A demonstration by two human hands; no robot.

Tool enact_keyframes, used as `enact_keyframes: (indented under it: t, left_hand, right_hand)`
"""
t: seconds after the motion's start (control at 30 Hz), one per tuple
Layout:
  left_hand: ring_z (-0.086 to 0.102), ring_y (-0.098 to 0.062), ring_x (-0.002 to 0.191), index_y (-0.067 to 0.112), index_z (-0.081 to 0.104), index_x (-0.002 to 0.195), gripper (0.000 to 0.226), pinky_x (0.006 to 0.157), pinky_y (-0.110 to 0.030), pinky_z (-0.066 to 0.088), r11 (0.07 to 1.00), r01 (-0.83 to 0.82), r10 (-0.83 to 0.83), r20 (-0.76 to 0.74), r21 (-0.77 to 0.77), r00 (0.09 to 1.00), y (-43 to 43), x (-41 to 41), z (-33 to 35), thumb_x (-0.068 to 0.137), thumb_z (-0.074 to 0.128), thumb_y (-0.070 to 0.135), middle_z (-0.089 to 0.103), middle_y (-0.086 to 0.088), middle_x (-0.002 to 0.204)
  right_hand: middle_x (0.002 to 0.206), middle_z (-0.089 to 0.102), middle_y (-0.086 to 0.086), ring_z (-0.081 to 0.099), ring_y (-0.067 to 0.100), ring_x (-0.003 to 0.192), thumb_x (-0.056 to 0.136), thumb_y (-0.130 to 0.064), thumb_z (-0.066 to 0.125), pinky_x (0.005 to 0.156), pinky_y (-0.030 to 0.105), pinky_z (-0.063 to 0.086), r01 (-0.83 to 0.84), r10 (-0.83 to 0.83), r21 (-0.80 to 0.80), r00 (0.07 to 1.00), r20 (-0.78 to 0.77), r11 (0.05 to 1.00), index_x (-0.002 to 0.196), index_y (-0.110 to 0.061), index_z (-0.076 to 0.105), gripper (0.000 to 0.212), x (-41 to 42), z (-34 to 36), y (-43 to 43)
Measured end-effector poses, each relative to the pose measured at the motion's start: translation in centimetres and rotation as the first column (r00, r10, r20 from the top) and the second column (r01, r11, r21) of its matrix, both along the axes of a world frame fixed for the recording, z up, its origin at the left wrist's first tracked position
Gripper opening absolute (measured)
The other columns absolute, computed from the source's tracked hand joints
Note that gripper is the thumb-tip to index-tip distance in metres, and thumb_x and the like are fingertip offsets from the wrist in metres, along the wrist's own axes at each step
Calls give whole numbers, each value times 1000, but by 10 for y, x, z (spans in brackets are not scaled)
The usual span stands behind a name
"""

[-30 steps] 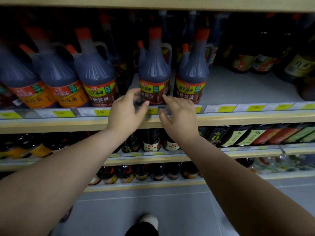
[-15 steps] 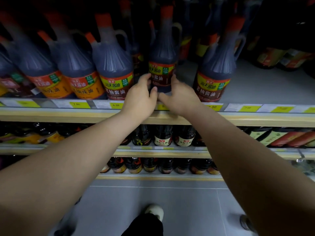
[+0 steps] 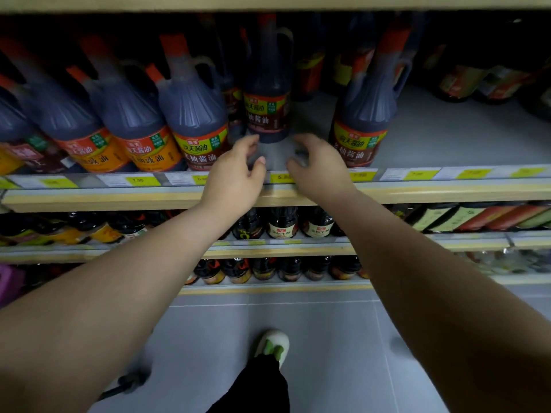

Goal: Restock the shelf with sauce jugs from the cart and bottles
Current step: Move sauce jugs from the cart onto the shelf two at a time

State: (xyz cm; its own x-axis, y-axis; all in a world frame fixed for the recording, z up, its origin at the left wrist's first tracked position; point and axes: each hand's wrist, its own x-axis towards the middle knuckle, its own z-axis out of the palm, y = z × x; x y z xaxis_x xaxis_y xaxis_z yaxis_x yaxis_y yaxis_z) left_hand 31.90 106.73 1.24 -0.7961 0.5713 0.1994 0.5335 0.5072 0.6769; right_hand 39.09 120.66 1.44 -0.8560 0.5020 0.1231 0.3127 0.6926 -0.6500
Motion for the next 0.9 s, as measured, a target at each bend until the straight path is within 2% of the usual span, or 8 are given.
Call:
enact_keyframes:
  t: [0.1,0.2,0.33,0.4,0.47,0.57,0.73,0.9]
  left_hand:
    - [54,-22,121,13,44,139,45,101,-37,44,998,55,-55,-5,-16,998,12,13,4,96,51,24,57,-7,133]
    - [49,-21,127,17,40,143,49,104,-35,42,990,130,-128,27,-58,991,35,25,5,96,51,28,54,-4,138]
    - [43,-22,132,19,26,150,65,104,-27,33,974,210,-204,80,-87,976,70,37,4,93,55,32,48,-6,144]
    - [45,-25,130,21,20,151,71,98,-25,35,969,223,-211,116,-109,971,82,39,4,92,57,32,47,-8,144]
    - [47,-27,127,26,18,151,74,99,-29,39,961,252,-237,130,-117,963,91,40,2,89,59,31,49,-7,142]
    - [47,-27,129,28,19,150,75,101,-32,41,950,288,-270,148,-121,952,97,37,2,88,60,29,50,-5,142]
    - [44,-24,131,31,16,152,74,97,-24,35,955,282,-265,156,-97,952,91,34,-2,90,58,29,48,-3,144]
    - [50,-22,125,33,17,151,75,98,-28,42,971,233,-223,155,-55,963,71,24,-9,88,57,29,54,-3,137]
  right_hand:
    - [118,63,4,57,16,108,90,-18,58,91,25,44,147,-167,-130,972,-167,981,126,-11,57,37,41,0,-4]
    - [104,58,-2,54,9,94,90,-15,59,83,18,42,325,-419,-319,859,-294,890,119,-9,55,29,63,0,6]
    - [112,58,-1,54,7,99,96,-23,54,75,12,41,423,-641,-595,737,-213,683,129,-10,51,35,60,11,36]
    - [121,62,3,56,10,104,98,-27,51,80,17,43,412,-673,-689,724,-149,596,132,-9,53,39,54,13,46]
    - [119,64,5,59,12,100,98,-29,50,73,18,46,401,-690,-734,713,-126,548,129,-9,57,38,51,13,50]
    - [109,64,1,59,7,89,98,-31,49,62,11,44,410,-693,-734,712,-114,541,126,-11,60,36,49,13,51]
    - [104,66,2,61,15,97,97,-43,49,78,28,48,434,-688,-717,720,-87,545,117,-11,64,40,44,18,48]
    - [92,62,-3,58,10,86,97,-43,49,70,24,46,381,-635,-741,768,-78,553,105,-16,62,31,32,19,34]
